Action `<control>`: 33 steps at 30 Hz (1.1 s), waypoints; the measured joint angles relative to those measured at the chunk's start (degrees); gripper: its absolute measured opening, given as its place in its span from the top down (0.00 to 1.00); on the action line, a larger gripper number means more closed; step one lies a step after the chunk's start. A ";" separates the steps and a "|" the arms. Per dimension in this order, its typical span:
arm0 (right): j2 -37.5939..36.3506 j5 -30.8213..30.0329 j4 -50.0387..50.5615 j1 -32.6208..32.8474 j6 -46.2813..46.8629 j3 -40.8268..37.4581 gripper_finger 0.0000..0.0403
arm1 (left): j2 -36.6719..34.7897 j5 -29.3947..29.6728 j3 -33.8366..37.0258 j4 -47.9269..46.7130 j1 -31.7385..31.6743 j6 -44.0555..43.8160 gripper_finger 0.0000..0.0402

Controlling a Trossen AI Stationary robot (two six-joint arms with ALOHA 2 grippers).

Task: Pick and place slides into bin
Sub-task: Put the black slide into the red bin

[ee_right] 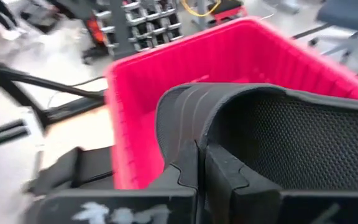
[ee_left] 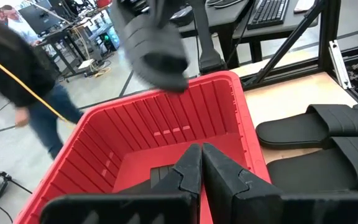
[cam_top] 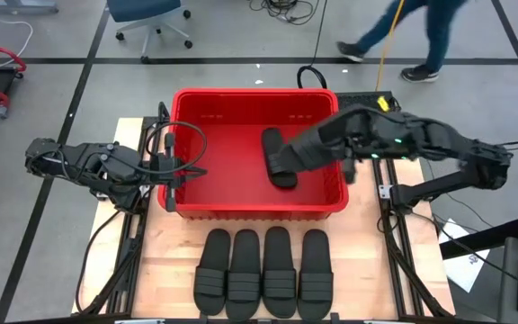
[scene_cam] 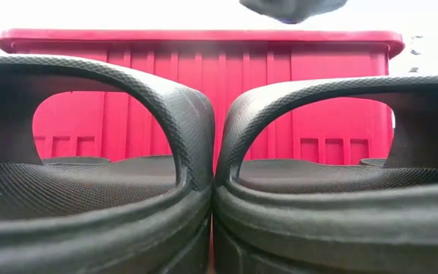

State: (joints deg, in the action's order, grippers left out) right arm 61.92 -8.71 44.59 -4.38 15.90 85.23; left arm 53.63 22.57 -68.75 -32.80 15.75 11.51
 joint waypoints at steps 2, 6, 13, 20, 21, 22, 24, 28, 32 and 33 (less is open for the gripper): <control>2.14 1.49 -1.29 -3.07 -2.34 0.00 1.00 | 0.00 0.00 0.00 0.00 0.02 0.00 0.95; 6.99 9.02 -3.58 -9.69 -5.12 0.00 1.00 | -0.01 0.01 0.00 0.00 0.02 -1.03 0.95; 14.12 24.15 -1.22 -19.45 -9.88 -0.02 1.00 | -0.02 0.02 0.00 0.00 0.00 -1.46 0.95; 19.45 32.93 8.72 -27.76 -18.10 -0.02 1.00 | -0.02 0.02 0.00 0.00 0.02 -1.49 0.95; 20.29 32.94 9.77 -28.67 -19.49 -0.02 1.00 | -0.02 0.02 0.00 -0.01 0.00 -1.49 0.95; 21.17 32.92 10.92 -29.50 -21.12 -0.02 1.00 | -0.02 0.02 0.00 -0.02 0.01 -1.49 0.95; 22.73 32.81 13.06 -30.61 -24.55 -0.04 1.00 | -0.02 0.04 0.00 -0.02 0.02 -1.43 0.95; 25.32 32.91 14.52 -31.29 -29.77 -0.04 1.00 | -0.02 0.06 0.00 -0.02 -0.42 -1.40 0.95; 26.11 32.92 14.65 -31.28 -33.48 -0.04 1.00 | -0.02 0.14 0.00 -0.02 -1.60 -1.60 0.95; 26.02 32.99 15.10 -31.28 -35.28 -0.04 1.00 | -0.02 0.19 0.00 -0.02 -1.94 -1.62 0.95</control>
State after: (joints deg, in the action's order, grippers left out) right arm 87.94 24.28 59.69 -35.66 -19.38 85.19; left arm 53.60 22.76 -68.75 -32.82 13.81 9.89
